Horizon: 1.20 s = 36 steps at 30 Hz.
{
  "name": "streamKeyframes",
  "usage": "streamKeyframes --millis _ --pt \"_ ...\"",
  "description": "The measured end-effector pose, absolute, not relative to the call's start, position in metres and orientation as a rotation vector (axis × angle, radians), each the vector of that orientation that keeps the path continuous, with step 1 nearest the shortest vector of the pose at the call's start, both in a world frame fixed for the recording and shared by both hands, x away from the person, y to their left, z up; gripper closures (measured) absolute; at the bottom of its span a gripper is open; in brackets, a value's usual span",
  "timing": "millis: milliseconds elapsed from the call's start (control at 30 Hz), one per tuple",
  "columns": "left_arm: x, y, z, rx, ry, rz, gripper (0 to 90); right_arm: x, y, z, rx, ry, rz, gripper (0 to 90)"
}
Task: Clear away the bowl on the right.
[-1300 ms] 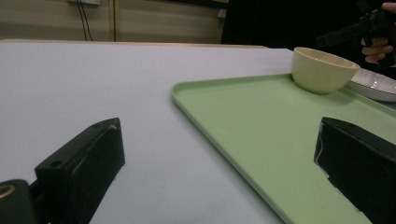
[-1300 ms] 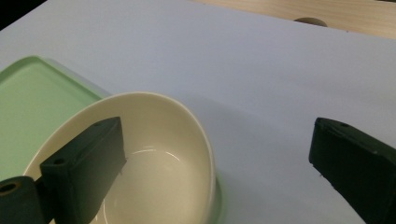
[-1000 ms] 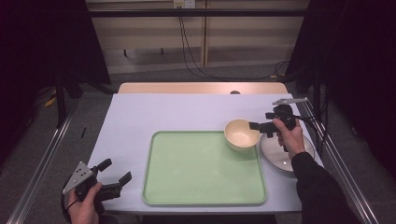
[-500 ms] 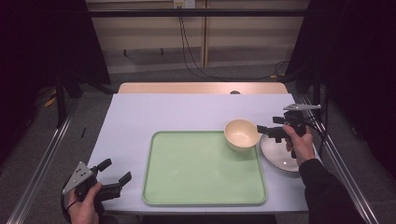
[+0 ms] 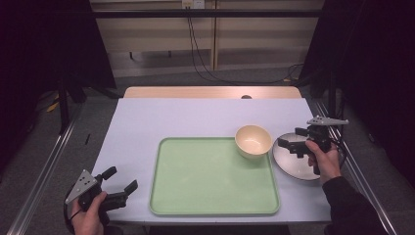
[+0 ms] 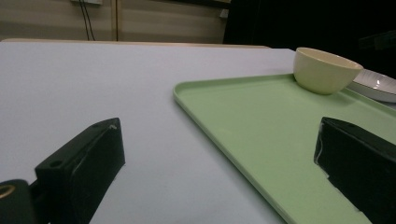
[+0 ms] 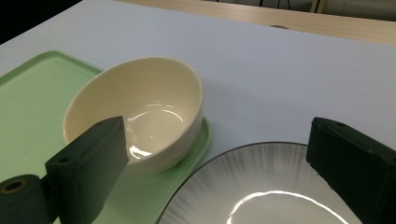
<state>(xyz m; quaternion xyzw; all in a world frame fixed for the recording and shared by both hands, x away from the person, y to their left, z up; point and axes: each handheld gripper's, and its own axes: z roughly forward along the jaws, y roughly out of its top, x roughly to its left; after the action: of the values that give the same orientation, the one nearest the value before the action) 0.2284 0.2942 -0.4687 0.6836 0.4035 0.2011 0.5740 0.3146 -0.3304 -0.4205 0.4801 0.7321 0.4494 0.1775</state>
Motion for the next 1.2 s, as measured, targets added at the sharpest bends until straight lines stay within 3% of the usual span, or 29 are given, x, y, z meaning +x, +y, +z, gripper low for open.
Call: streamKeyframes --millis 1200 --pt "0.228 0.294 -0.469 1.577 0.954 0.464 1.8 0.231 -0.342 -0.431 1.335 2.042 1.289 4.6"
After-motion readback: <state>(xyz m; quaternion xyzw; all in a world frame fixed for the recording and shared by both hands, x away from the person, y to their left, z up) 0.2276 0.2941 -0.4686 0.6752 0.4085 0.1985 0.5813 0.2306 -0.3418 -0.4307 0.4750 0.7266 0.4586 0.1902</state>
